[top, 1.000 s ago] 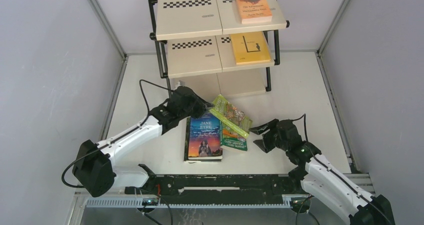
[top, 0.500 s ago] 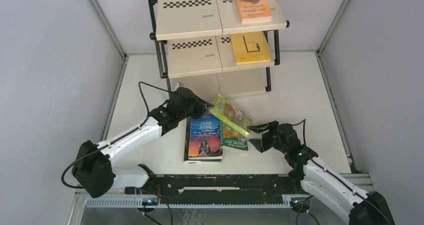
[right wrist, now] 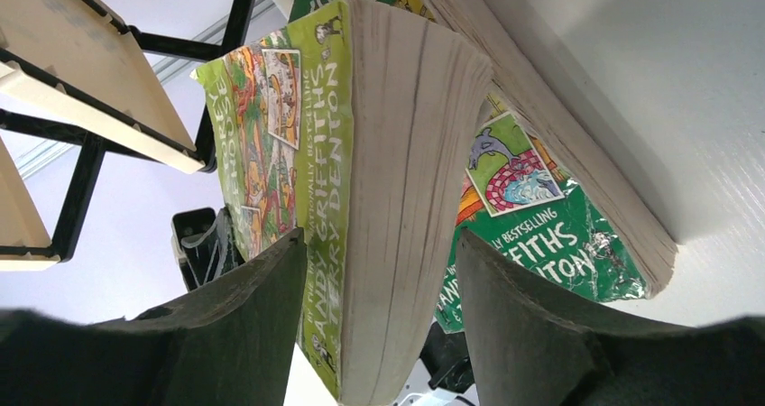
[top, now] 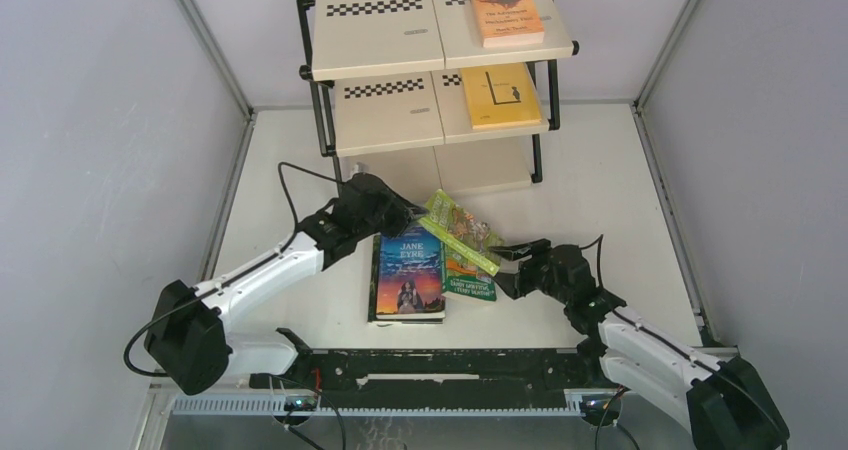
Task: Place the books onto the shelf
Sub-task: Pick up the book from the center of the board.
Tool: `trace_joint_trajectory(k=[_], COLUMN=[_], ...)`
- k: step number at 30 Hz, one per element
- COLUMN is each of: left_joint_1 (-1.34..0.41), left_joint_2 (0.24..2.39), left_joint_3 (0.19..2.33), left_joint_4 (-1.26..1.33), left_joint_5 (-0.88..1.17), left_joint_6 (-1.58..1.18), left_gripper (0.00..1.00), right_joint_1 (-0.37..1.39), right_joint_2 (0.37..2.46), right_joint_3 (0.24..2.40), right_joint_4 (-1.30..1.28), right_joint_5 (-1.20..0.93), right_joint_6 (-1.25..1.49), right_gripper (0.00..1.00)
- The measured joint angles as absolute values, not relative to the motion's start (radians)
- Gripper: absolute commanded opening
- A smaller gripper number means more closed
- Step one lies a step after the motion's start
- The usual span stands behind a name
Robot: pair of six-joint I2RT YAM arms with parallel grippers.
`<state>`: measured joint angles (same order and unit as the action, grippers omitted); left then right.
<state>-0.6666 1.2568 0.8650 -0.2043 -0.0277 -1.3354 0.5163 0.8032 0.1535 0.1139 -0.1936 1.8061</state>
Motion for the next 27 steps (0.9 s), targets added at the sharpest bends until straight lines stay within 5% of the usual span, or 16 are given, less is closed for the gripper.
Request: trace_joint_trajectory(k=[8,18,23,27], left_joint_1=[-0.651,-0.636,-0.636,-0.633], left_joint_2=[1.291,1.293,1.293,1.293], left_joint_3=[0.868,0.868,0.868,0.867], left_joint_4=[-0.207,-0.202,-0.203,-0.203], left_joint_5=[0.039,0.057,0.063,0.075], left_joint_6=[-1.282,-1.257,-1.254,-1.247], left_gripper=[0.00,0.00,0.01,0.10], right_joint_1=[0.475,0.463,0.463,0.463], right_joint_2=[0.877,0.907,0.913,0.912], right_joint_3=[0.146,0.111,0.090,0.071], right_joint_4=[0.199,0.296,0.344,0.382], right_joint_5=[-0.229,-0.231,-0.223,-0.211], right_joint_6=[1.810,1.822,1.824,1.825], right_gripper=[0.54,0.01,0.00,0.00])
